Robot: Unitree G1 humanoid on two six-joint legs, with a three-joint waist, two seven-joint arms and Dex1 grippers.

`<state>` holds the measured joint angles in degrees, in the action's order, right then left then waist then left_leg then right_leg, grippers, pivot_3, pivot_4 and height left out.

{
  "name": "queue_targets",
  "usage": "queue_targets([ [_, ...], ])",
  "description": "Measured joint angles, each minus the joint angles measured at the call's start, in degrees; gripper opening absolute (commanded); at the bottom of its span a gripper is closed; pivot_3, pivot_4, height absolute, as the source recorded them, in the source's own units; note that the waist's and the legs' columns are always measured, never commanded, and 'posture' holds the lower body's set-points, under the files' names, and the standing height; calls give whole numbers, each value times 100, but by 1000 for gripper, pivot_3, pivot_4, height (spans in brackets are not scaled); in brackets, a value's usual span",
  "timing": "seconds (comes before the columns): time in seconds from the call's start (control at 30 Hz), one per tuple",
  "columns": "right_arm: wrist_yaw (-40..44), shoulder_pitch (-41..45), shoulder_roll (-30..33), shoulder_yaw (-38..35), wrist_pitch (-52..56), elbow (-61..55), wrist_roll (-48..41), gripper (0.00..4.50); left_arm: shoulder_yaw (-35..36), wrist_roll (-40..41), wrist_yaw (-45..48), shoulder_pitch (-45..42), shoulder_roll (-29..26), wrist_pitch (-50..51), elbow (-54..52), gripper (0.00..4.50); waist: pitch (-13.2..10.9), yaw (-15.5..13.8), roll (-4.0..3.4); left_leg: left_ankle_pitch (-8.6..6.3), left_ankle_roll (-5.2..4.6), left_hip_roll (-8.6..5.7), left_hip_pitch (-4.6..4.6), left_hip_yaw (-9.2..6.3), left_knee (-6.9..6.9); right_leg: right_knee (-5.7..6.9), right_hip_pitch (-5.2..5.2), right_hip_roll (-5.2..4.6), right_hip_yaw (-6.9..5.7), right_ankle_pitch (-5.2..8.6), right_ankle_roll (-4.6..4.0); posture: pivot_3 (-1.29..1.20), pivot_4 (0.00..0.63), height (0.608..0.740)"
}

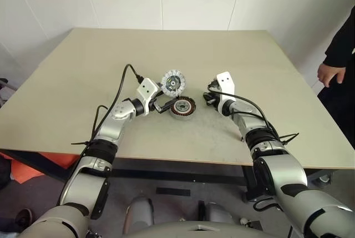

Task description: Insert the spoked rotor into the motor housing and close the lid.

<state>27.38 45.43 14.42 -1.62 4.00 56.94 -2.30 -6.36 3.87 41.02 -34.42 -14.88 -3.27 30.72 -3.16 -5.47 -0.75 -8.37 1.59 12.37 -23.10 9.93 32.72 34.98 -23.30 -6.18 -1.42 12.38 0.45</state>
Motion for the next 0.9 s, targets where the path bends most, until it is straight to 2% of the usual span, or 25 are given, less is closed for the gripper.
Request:
queue_targets([
  [0.3,17,-76,7,-28,150,-290,-37,682,27,103,134,-1,-99,79,0,4500,0,-3,0,0,0,0,-1,0,0,1,-2,0,0,0,0,0,0,740],
  [0.53,392,-661,150,29,1259,-2549,-284,682,173,298,842,143,-770,482,2,4500,0,-22,0,0,0,6,-2,0,-4,-3,-2,6,-1,0,0,0,0,740],
  [0.67,636,-996,108,326,2135,-3812,-436,682,175,297,1076,184,-895,587,29,4500,0,-33,1,2,3,7,3,-2,-4,-1,1,6,-1,0,0,0,0,740],
  [0.9,816,-1475,-287,1220,2913,-4774,-460,682,193,289,1105,99,-897,621,56,4500,0,-18,1,11,19,5,9,-4,-19,-1,0,6,1,0,0,0,0,740],
])
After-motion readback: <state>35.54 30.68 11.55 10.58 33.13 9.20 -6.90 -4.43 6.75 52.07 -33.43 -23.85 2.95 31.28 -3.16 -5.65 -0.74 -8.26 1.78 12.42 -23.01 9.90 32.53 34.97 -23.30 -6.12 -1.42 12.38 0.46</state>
